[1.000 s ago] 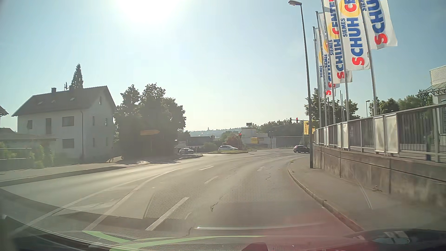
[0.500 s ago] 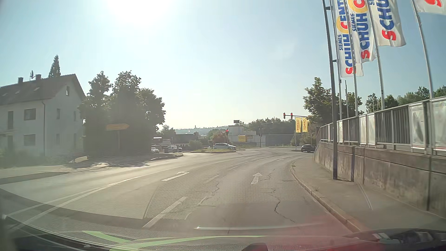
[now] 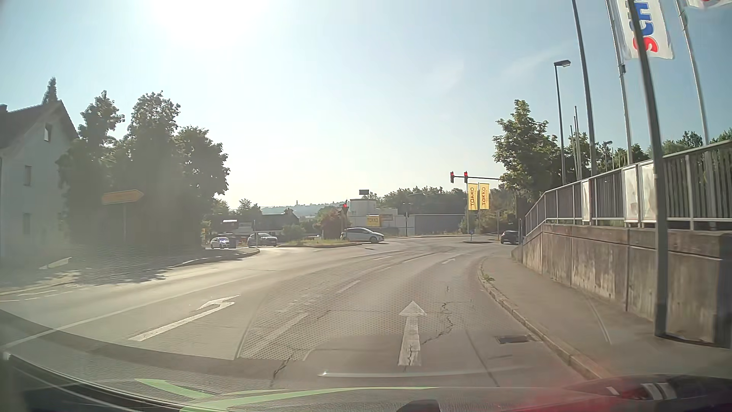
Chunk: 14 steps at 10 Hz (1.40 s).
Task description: Follow the waypoints while adhering to traffic rules and regulations
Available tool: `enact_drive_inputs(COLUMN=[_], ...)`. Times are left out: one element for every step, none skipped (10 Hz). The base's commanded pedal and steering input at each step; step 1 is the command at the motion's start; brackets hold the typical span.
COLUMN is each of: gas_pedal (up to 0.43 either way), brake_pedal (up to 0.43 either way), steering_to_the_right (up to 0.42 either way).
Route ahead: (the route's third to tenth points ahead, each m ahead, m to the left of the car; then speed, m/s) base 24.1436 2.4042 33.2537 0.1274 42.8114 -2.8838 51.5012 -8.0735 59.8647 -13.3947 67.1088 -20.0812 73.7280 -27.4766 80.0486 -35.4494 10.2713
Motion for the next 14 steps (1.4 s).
enact_drive_inputs(gas_pedal=[0.0,0.0,0.0,0.0,0.0,0.0,0.0,0.0,0.0,0.0,0.0,0.0,0.0,0.0], brake_pedal=[0.305,0.305,0.299,0.299,0.299,0.299,0.299,0.28,0.274,0.28,0.28,0.287,0.287,0.287], steering_to_the_right=[0.049,0.049,0.049,0.049,0.047,0.048,0.047,0.047,0.048,0.048,0.048,0.048,0.048,0.049])
